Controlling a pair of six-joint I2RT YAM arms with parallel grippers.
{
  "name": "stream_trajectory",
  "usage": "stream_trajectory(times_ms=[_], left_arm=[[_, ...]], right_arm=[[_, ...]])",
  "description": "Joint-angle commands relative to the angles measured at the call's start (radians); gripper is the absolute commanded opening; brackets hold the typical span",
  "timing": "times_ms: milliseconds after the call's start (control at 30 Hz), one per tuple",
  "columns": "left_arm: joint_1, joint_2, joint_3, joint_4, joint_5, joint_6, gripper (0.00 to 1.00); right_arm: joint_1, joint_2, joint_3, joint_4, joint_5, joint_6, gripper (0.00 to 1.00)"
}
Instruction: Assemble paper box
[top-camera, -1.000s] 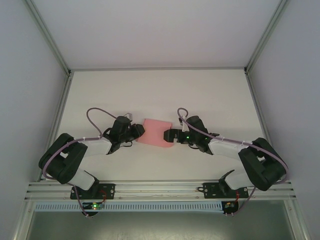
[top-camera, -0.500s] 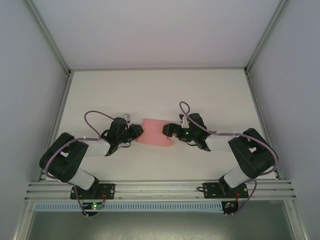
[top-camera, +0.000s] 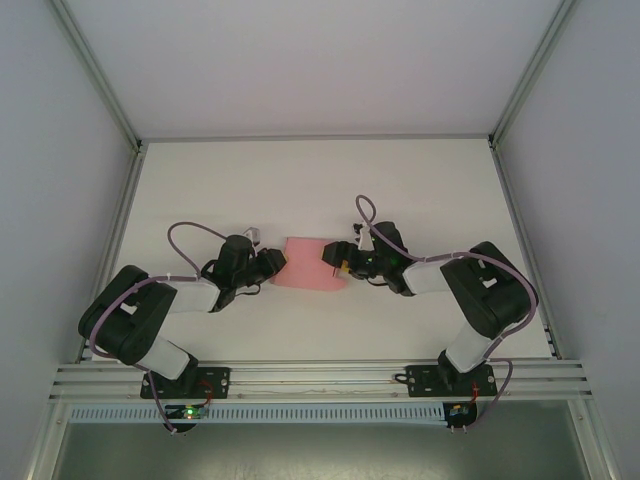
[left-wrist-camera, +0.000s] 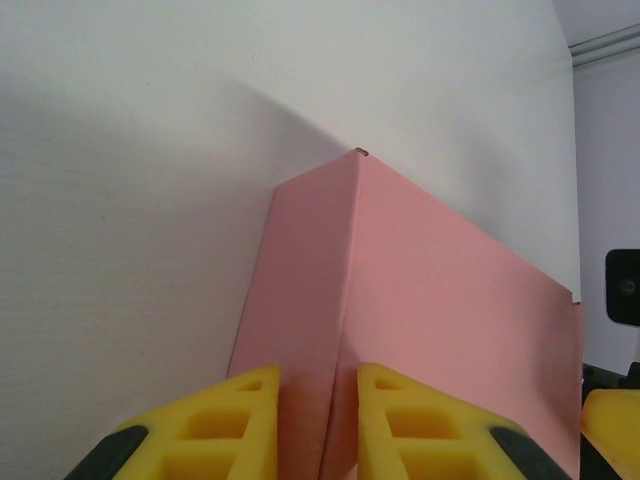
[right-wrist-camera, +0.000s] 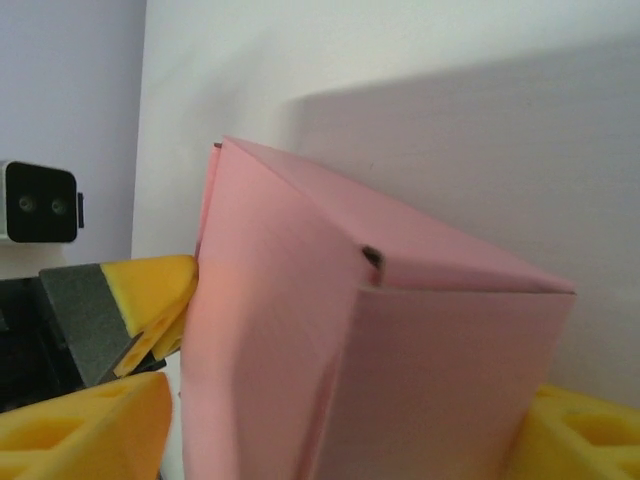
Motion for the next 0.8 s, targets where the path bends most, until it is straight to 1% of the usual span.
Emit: stream_trajectory(times_ms=[0, 67, 133, 167, 200, 233, 267, 300, 333, 433, 500, 600, 633, 700, 733, 767], left_arm=[[0.009, 0.017, -0.015, -0.136, -0.005, 0.045, 0.24], [0.01, -0.009, 0.003, -0.131, -0.004, 0.078, 0.28], [0.008, -0.059, 0.033, -0.135, -0.001, 0.148, 0.38], [0.009, -0.098, 0.057, -0.157, -0.004, 0.195, 0.46], [0.006, -0.138, 0.085, -0.195, -0.012, 0.246, 0.54], [0.001, -0.181, 0.116, -0.241, -0.02, 0.309, 0.67], [-0.007, -0.23, 0.152, -0.3, -0.031, 0.387, 0.82], [-0.017, -0.271, 0.185, -0.358, -0.041, 0.471, 0.95], [-0.031, -0.31, 0.216, -0.415, -0.051, 0.548, 1.0], [-0.084, -0.414, 0.267, -0.527, -0.039, 0.779, 1.0], [-0.124, -0.466, 0.276, -0.556, -0.026, 0.904, 1.0], [-0.219, -0.516, 0.295, -0.621, -0.007, 1.114, 1.0], [-0.269, -0.517, 0.308, -0.65, -0.022, 1.194, 1.0], [-0.364, -0.494, 0.345, -0.705, -0.094, 1.311, 1.0], [-0.41, -0.473, 0.369, -0.74, -0.139, 1.366, 1.0], [-0.442, -0.449, 0.389, -0.767, -0.174, 1.411, 1.0]], right_arm=[[0.005, -0.019, 0.014, 0.084, -0.061, 0.015, 0.63], [0.003, -0.044, 0.002, 0.073, -0.055, 0.014, 0.57], [-0.001, -0.068, -0.011, 0.061, -0.051, 0.013, 0.56], [-0.005, -0.083, -0.02, 0.054, -0.049, 0.015, 0.49], [-0.01, -0.097, -0.026, 0.05, -0.053, 0.017, 0.43], [-0.014, -0.114, -0.034, 0.044, -0.06, 0.019, 0.41], [-0.02, -0.134, -0.043, 0.034, -0.064, 0.023, 0.41], [-0.023, -0.156, -0.052, 0.024, -0.065, 0.023, 0.42], [-0.028, -0.178, -0.062, 0.008, -0.063, 0.019, 0.43], [-0.051, -0.269, -0.082, -0.096, -0.041, 0.007, 0.43], [-0.068, -0.325, -0.093, -0.149, -0.035, 0.013, 0.42], [-0.097, -0.413, -0.099, -0.229, -0.047, 0.029, 0.39], [-0.109, -0.44, -0.09, -0.292, -0.045, 0.048, 0.39], [-0.139, -0.473, -0.061, -0.425, -0.058, 0.086, 0.4], [-0.158, -0.482, -0.048, -0.479, -0.081, 0.108, 0.4], [-0.177, -0.487, -0.045, -0.497, -0.118, 0.127, 0.4]])
